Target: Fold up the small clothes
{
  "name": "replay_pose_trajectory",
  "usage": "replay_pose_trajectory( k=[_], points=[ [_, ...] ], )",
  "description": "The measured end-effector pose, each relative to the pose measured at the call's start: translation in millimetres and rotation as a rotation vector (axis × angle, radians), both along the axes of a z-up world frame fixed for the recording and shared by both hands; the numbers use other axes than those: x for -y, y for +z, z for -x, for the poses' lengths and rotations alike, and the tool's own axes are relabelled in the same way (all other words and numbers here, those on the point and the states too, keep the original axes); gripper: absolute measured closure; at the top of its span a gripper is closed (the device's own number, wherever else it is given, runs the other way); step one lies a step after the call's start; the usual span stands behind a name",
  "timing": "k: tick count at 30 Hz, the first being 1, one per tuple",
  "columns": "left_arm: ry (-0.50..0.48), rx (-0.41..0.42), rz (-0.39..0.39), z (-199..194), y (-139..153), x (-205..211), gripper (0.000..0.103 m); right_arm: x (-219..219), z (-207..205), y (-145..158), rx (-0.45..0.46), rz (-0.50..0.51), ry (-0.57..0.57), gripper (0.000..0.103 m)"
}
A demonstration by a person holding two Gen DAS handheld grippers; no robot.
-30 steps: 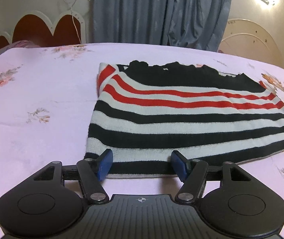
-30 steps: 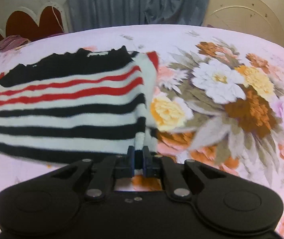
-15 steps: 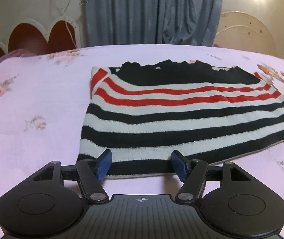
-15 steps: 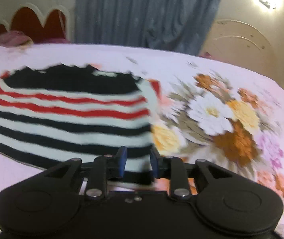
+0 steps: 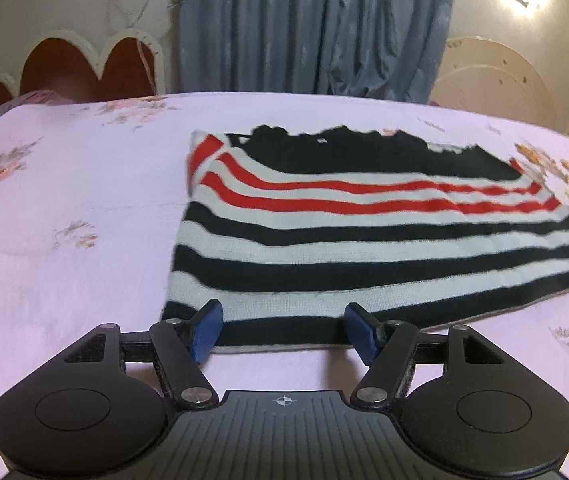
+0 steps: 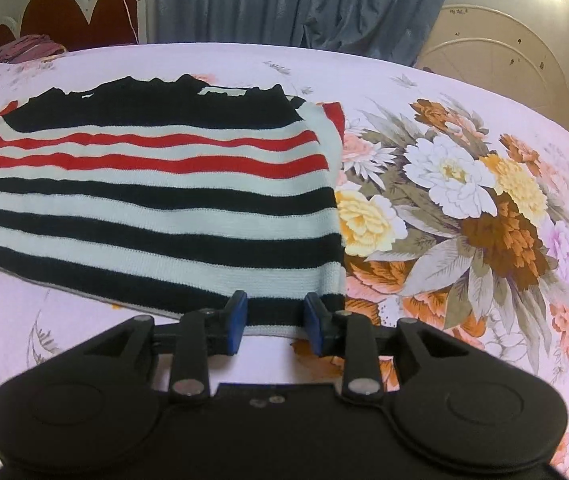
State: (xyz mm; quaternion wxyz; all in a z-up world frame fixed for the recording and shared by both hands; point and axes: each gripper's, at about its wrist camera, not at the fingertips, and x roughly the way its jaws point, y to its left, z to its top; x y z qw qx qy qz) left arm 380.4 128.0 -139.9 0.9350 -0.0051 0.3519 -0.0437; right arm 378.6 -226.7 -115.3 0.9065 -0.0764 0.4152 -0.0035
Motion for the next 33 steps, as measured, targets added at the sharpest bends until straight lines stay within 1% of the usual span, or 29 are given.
replay_pose_trajectory(
  k=[2,3,4,5,6,8,9,10,11,12,14,15,18,21,22,23,24,25,26,27,28,29,30,31,32,33],
  points=[
    [0.045,0.02,0.022,12.6,7.1,-7.6,0.034,0.6,3.0,5.7,0.009,-0.005,-0.004,0.065],
    [0.083,0.031,0.041,20.5,10.2,-12.0,0.031,1.9,8.4,10.5,0.033,-0.022,-0.005,0.055],
    [0.118,0.05,0.075,28.2,12.2,-16.5,0.027,4.6,15.8,15.6,0.067,-0.051,-0.006,0.043],
    [0.14,0.077,0.14,38.3,12.4,-21.0,0.026,6.1,21.7,18.8,0.087,-0.074,-0.002,0.041],
    [0.142,0.091,0.188,44.9,10.9,-23.0,0.026,6.4,25.4,20.9,0.094,-0.091,0.006,0.043],
    [0.158,0.079,0.274,49.5,3.2,-23.6,0.026,4.5,31.5,24.6,0.11,-0.136,0.029,0.057],
    [0.161,0.056,0.329,46.9,-2.6,-24.6,0.026,2.2,31.8,26.5,0.116,-0.153,0.042,0.074],
    [0.179,0.026,0.395,42.3,-9.8,-26.9,0.029,-1.6,31.6,28.5,0.127,-0.169,0.056,0.09],
    [0.217,0.009,0.45,38.0,-16.1,-30.1,0.036,-5.1,30.3,30.8,0.139,-0.183,0.068,0.093],
    [0.253,0.008,0.494,35.4,-20.5,-33.4,0.038,-9.8,28.2,33.9,0.154,-0.202,0.083,0.094],
    [0.315,0.019,0.616,28.7,-28.1,-42.7,0.038,-20.5,20.4,39.9,0.177,-0.231,0.11,0.094],
    [0.336,0.021,0.658,23.3,-31.4,-47.3,0.038,-24.8,14.1,41.2,0.176,-0.242,0.12,0.094],
    [0.36,0.033,0.739,5.4,-39.4,-56.9,0.038,-47.7,-16.4,40.7,0.148,-0.245,0.161,0.097],
    [0.372,0.039,0.793,-14.4,-44.9,-63.8,0.039,-73.4,-44.9,35.1,0.119,-0.233,0.186,0.101],
    [0.378,0.037,0.803,-19.2,-46.2,-63.9,0.043,-82.0,-54.0,33.3,0.109,-0.232,0.196,0.101],
    [0.387,0.03,0.816,-24.9,-48.1,-65.6,0.054,-90.0,-61.4,31.5,0.1,-0.23,0.204,0.101],
    [0.393,0.017,0.828,-30.5,-50.4,-65.9,0.063,-99.1,-69.5,29.1,0.09,-0.227,0.212,0.101],
    [0.396,-0.01,0.85,-35.3,-54.7,-67.9,0.088,-107.5,-76.4,27.2,0.081,-0.223,0.219,0.102],
    [0.403,-0.031,0.9,-37.2,-58.7,-71.9,0.088,-114.7,-80.2,26.3,0.078,-0.22,0.226,0.102],
    [0.397,0.005,0.957,-32.6,-55.9,-75.0,0.089,-121.7,-82.3,25.5,0.077,-0.215,0.235,0.102],
    [0.369,0.05,0.955,-28.5,-48.9,-73.5,0.089,-127.4,-84.3,24.2,0.075,-0.208,0.244,0.102],
    [0.343,0.089,0.923,-25.4,-43.0,-70.4,0.089,-132.1,-85.8,21.2,0.068,-0.195,0.252,0.102],
    [0.347,0.078,0.888,-26.4,-46.7,-68.7,0.089,-134.7,-88.9,15.5,0.046,-0.173,0.248,0.102],
    [0.375,0.028,0.887,-29.7,-57.2,-70.0,0.089,-136.6,-93.5,6.1,-0.004,-0.15,0.232,0.103],
    [0.4,-0.012,0.916,-31.6,-69.7,-73.2,0.089,-136.4,-95.3,-1.8,-0.023,-0.147,0.226,0.103],
    [0.393,0.009,0.94,-30.7,-71.4,-74.8,0.089,-137.1,-94.4,-2.6,-0.013,-0.144,0.227,0.103]
  ],
)
